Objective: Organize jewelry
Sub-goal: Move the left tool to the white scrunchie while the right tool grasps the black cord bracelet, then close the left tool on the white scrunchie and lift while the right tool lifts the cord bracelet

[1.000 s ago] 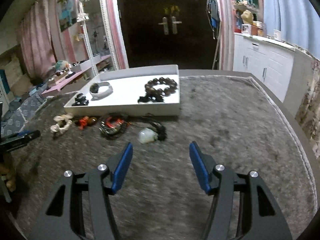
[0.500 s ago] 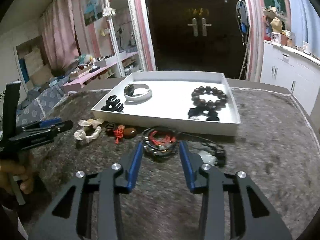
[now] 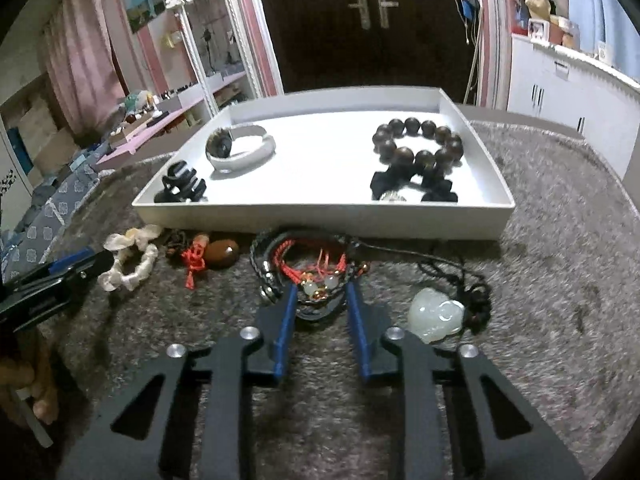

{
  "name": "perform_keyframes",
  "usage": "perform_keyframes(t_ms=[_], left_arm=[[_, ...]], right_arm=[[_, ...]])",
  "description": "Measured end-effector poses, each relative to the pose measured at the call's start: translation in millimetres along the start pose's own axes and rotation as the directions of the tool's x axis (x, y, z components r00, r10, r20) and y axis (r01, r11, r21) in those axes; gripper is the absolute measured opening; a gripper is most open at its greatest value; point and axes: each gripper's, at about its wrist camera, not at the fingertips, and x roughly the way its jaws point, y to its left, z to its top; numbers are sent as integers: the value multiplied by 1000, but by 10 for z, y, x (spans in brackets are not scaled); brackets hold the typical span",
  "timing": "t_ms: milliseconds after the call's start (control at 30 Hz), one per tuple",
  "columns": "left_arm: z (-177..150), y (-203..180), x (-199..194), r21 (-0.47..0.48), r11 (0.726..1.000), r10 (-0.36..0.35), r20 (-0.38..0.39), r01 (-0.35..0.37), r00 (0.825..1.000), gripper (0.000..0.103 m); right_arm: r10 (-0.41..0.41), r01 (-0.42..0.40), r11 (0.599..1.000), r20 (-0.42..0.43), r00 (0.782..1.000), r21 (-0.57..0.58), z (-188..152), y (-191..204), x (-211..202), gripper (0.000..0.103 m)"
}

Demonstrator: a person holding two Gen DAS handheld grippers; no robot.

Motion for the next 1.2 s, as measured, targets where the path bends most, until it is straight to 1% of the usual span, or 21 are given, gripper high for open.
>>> perform_keyframes(t_ms=[33, 67, 133, 300, 333, 433, 533, 600, 633, 700, 800, 867, 900, 933, 967, 1100, 1133, 1167, 1200], left_arm=[[-10, -3, 18, 1, 1000, -2, -3, 2, 1000, 58], [-14, 0, 27, -1, 1000, -3, -5, 3, 1000, 58], [-26, 9, 51, -5, 1000, -6, -9, 6, 1000, 58], [-46, 27, 94, -15, 1000, -10, -21, 10, 1000, 58], [-44, 23, 97, -15, 1000, -10, -20, 10, 1000, 58], [-44, 15, 98, -11, 1000, -8, -18, 8, 1000, 58], [-39, 4, 102, -7, 1000, -7, -17, 7, 1000, 58], [-34, 4, 108, -9, 1000, -6, -18, 6, 1000, 58], [-32, 3, 112, -9, 1000, -6, -19, 6, 1000, 58], [-25, 0, 122, -9, 1000, -6, -20, 6, 1000, 58], [-21, -9, 133, -9, 1000, -6, -22, 5, 1000, 58], [-15, -19, 151, -9, 1000, -8, -26, 8, 1000, 58], [-16, -21, 162, -8, 1000, -9, -29, 9, 1000, 58], [-11, -30, 180, -6, 1000, -11, -36, 11, 999, 58], [-9, -38, 196, -5, 1000, -16, -41, 15, 999, 58], [-11, -61, 218, -3, 1000, -20, -45, 20, 999, 58], [-9, -53, 219, -8, 1000, -24, -45, 24, 999, 58], [-13, -49, 212, -13, 1000, -28, -43, 27, 999, 52], [-14, -43, 211, -16, 999, -29, -42, 29, 999, 43]], right_arm=[[-2, 2, 1000, -7, 1000, -3, -1, 4, 15, 8], [-10, 10, 1000, -9, 1000, -3, -5, 2, 18, 4], [-9, 9, 1000, -10, 1000, 5, -19, -15, 8, 1], [-22, 22, 999, -22, 1000, 32, -60, -92, -13, 1], [-11, 11, 999, -15, 1000, 48, -54, -123, -21, 5], [-7, 7, 996, 0, 1000, 84, -24, -187, -48, 6], [2, -4, 996, 19, 1000, 85, 12, -172, -73, 6], [2, -5, 997, 32, 999, 83, 35, -145, -70, 32], [3, -6, 997, 31, 1000, 81, 39, -136, -55, 53], [9, -11, 996, 24, 1000, 84, 47, -124, -7, 54], [-5, 4, 997, 4, 1000, 80, 54, -117, 45, 50], [-4, 4, 997, -7, 1000, 77, 57, -117, 65, 43], [3, -2, 997, -12, 1000, 77, 60, -115, 78, 37], [-4, 6, 997, -30, 1000, 71, 55, -107, 109, 14], [6, -3, 997, -46, 999, 74, 42, -115, 153, 14], [26, -23, 995, -33, 999, 93, 30, -151, 124, 9], [28, -25, 995, -23, 999, 94, 22, -155, 99, 2], [29, -28, 995, -9, 1000, 97, 15, -159, 61, 2], [34, -34, 995, 2, 999, 94, 10, -156, 23, 2]])
